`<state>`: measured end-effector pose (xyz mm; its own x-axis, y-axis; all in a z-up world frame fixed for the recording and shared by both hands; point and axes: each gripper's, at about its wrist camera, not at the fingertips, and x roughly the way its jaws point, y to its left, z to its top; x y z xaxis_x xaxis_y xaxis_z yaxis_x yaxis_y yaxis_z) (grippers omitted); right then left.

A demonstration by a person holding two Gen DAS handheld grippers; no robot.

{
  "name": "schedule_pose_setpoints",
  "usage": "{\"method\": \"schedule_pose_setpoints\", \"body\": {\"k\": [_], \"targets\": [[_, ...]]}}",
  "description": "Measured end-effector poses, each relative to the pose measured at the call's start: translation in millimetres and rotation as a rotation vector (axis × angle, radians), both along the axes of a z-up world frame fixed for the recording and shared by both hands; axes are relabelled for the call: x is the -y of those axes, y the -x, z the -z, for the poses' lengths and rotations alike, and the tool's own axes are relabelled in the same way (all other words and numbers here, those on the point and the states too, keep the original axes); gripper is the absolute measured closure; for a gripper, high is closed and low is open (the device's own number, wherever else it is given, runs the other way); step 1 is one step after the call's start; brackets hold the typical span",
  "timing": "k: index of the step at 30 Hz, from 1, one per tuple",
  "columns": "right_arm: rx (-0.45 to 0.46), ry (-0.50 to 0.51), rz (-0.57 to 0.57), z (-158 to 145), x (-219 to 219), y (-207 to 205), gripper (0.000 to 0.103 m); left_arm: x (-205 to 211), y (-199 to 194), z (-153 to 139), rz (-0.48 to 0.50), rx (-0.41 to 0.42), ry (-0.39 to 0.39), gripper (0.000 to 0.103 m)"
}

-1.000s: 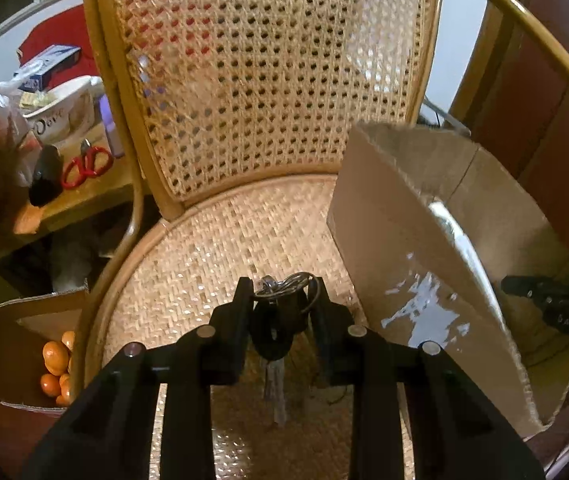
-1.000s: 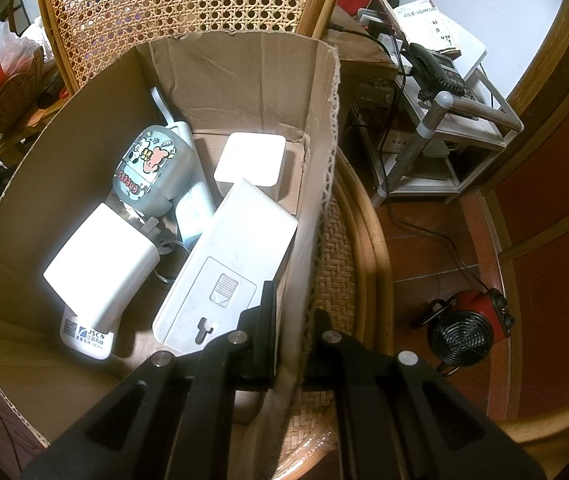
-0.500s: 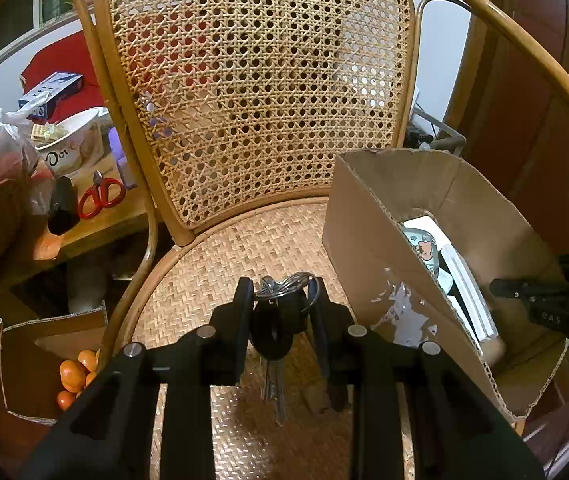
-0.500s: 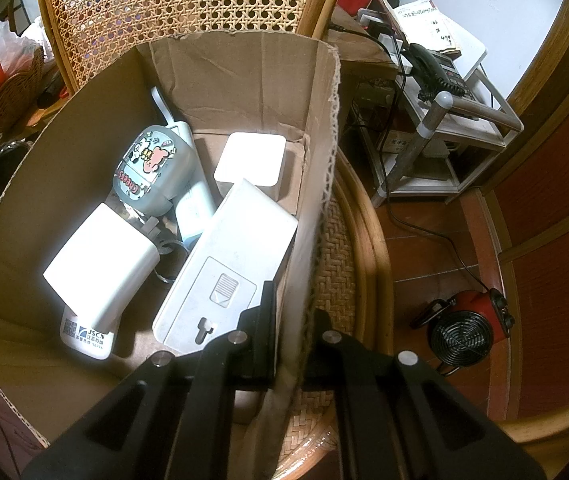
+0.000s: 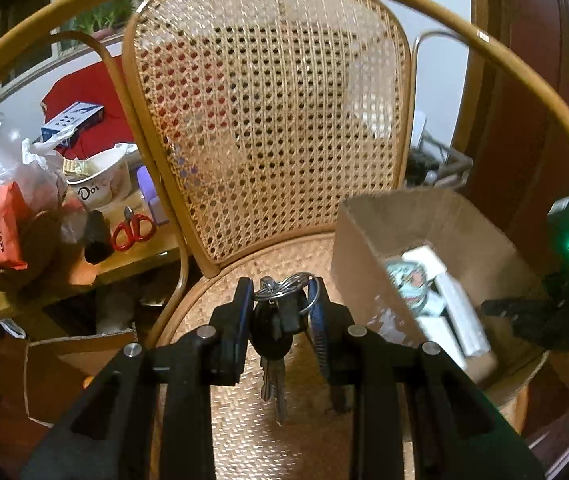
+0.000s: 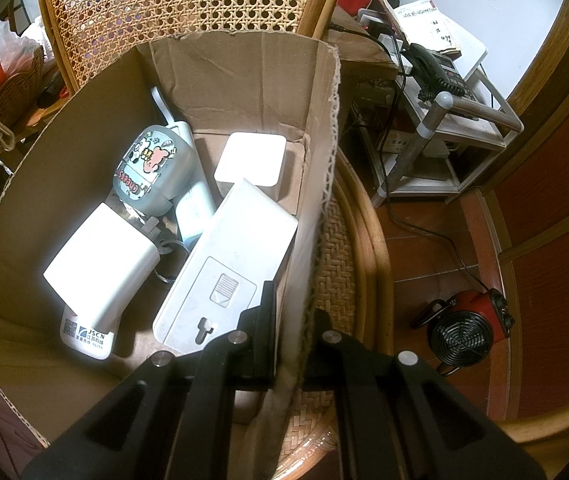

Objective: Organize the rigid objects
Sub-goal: 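Carry the keys into the box and open the left gripper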

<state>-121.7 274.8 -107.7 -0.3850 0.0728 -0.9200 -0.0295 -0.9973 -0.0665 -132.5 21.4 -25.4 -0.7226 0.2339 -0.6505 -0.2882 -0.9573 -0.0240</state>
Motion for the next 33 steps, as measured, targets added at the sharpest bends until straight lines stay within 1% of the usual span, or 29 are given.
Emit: {"method": "schedule_pose_setpoints", "body": {"k": [1,5,8,10,11,13,15,16,19,21,23,27,30,33], "targets": [[0.0,0.001,0.001,0,0,0,0.095,0,-2,-4,-0.004,-0.004,-0.01,0.077],[0.0,0.0,0.001,0,0,0,0.095,-6,-9,-23,-0.028,-0.042,-0.011,0.077],[0.0,0.0,0.001,0,0,0,0.095,-14,-15,-34,-0.024,-0.062,-0.027,0.077],[-0.001,-0.003,0.0,-1,0,0,0.095,-21,-17,-38,-0.021,-0.078,-0.015,0.077],[-0.001,-0.004,0.0,-1,1,0,0.095,-26,-20,-41,-0.013,-0.088,-0.016,0.077],[-0.001,-0.004,0.001,-1,0,0,0.095,-34,-22,-47,0.013,-0.094,-0.047,0.077],[0.0,-0.005,0.0,-1,0,0,0.095,-41,-27,-50,0.05,-0.098,-0.093,0.077],[-0.001,-0.004,0.0,-1,0,0,0.095,-49,-31,-51,0.083,-0.096,-0.096,0.077],[0.0,-0.004,-0.001,-1,0,0,0.095,-70,-37,-48,0.151,-0.073,-0.092,0.077],[-0.001,-0.005,-0.001,-1,0,0,0.095,-84,-39,-40,0.207,-0.022,-0.112,0.077],[-0.001,-0.005,-0.001,-1,0,0,0.095,-93,-39,-33,0.237,0.014,-0.117,0.077],[0.0,-0.005,-0.002,-1,1,0,0.095,-109,-41,-18,0.252,0.042,-0.056,0.076],[0.0,-0.006,-0.002,-1,1,0,0.095,-110,-40,-11,0.258,0.067,-0.053,0.076],[0.0,-0.006,-0.001,-1,1,0,0.095,-108,-42,-11,0.247,0.043,-0.047,0.076]]}}
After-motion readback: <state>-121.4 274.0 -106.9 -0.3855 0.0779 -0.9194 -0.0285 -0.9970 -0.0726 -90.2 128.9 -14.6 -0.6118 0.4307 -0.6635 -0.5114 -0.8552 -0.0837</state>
